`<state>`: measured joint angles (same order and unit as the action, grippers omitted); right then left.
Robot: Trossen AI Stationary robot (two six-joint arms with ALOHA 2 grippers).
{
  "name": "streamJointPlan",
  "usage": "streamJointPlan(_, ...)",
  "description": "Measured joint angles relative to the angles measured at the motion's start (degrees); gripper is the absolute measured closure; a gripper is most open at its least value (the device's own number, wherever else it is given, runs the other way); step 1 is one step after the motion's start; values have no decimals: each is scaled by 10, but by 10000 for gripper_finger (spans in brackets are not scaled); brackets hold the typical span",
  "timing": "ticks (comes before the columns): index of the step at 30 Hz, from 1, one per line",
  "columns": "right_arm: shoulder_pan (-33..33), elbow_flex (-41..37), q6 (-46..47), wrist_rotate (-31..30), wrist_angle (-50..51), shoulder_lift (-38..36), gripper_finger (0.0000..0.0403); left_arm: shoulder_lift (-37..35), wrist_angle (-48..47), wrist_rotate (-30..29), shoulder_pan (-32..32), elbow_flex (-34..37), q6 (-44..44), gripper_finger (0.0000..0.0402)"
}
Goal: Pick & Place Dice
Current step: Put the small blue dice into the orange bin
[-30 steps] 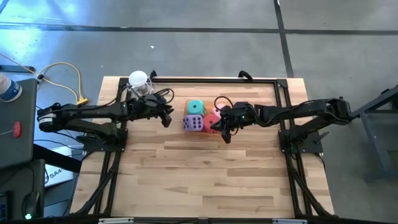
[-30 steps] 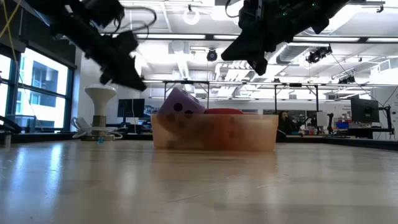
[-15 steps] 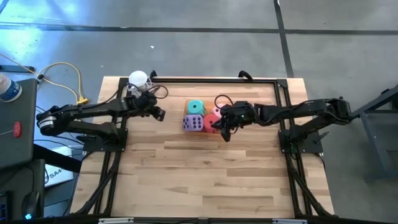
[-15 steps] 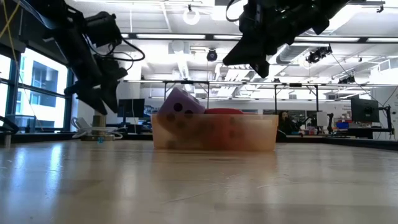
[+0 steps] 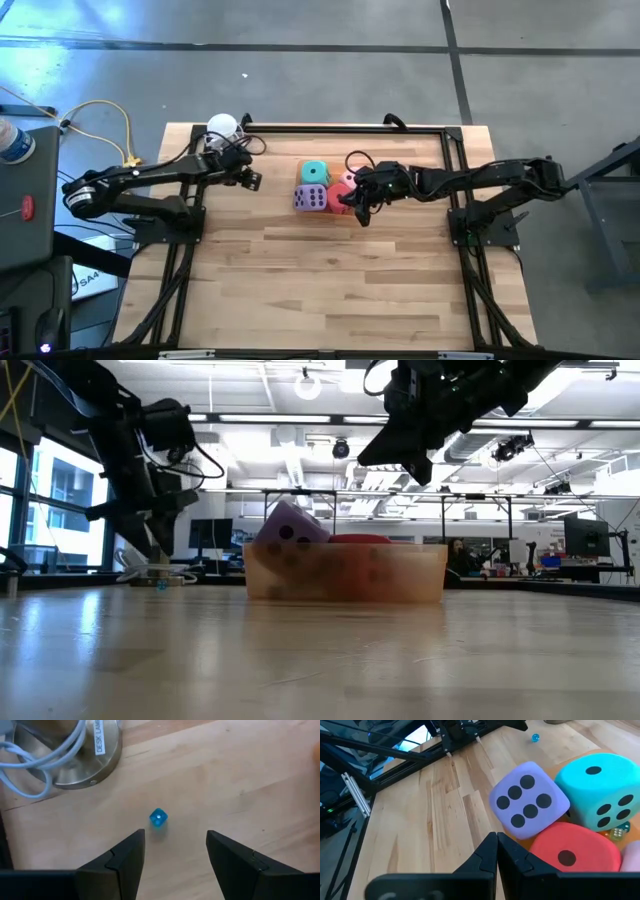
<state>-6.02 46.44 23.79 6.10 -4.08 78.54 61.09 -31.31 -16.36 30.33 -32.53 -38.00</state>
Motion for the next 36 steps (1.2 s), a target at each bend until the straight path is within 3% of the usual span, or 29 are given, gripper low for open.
streamJointPlan(13, 0, 0, 3, -2, 0, 0, 401, 104, 40, -48, 4, 1, -38, 196)
streamJointPlan(28, -1, 0, 0, 1, 9, 0, 401, 189, 96, -20, 15, 0, -35, 196)
streamJointPlan(36, -1, 0, 0, 20, 34, 0, 401, 192, 127, -24, 20, 0, -18, 196)
